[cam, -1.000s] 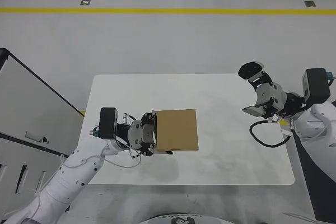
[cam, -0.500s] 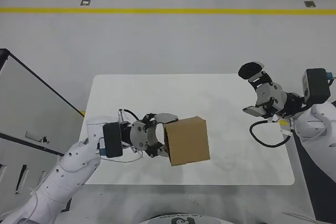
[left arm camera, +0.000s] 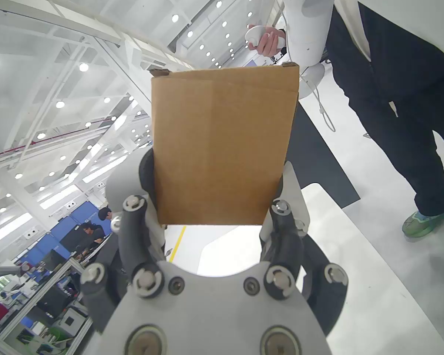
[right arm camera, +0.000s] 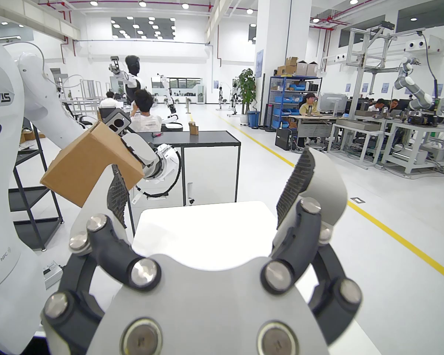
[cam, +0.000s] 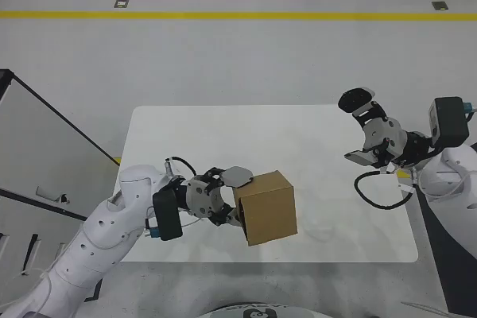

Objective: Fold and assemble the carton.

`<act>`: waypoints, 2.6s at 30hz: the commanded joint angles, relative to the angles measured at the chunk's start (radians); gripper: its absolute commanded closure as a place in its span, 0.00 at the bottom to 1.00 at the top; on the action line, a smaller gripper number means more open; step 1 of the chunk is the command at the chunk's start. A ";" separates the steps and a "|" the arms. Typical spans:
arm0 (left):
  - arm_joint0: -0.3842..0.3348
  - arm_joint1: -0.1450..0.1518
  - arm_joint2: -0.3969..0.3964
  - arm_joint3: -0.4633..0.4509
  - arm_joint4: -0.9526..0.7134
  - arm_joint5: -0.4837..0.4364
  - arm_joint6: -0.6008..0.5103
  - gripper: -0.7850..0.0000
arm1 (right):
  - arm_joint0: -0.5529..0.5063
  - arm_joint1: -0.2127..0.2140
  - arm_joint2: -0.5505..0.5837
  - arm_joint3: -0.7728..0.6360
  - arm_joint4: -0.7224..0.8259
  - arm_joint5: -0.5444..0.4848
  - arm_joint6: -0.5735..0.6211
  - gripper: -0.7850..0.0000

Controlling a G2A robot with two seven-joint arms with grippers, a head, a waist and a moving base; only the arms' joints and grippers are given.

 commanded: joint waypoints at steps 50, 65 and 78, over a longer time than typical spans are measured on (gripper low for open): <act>-0.099 0.017 -0.114 -0.052 0.297 0.312 0.055 1.00 | 0.000 0.000 0.000 0.000 0.000 0.000 0.000 0.00; -0.119 0.022 -0.115 -0.071 0.392 0.414 0.093 1.00 | 0.000 0.000 0.000 0.000 0.000 0.000 0.000 0.00; -0.139 0.019 -0.113 -0.119 0.400 0.479 0.100 1.00 | 0.000 0.000 0.000 0.000 0.000 0.000 0.000 0.00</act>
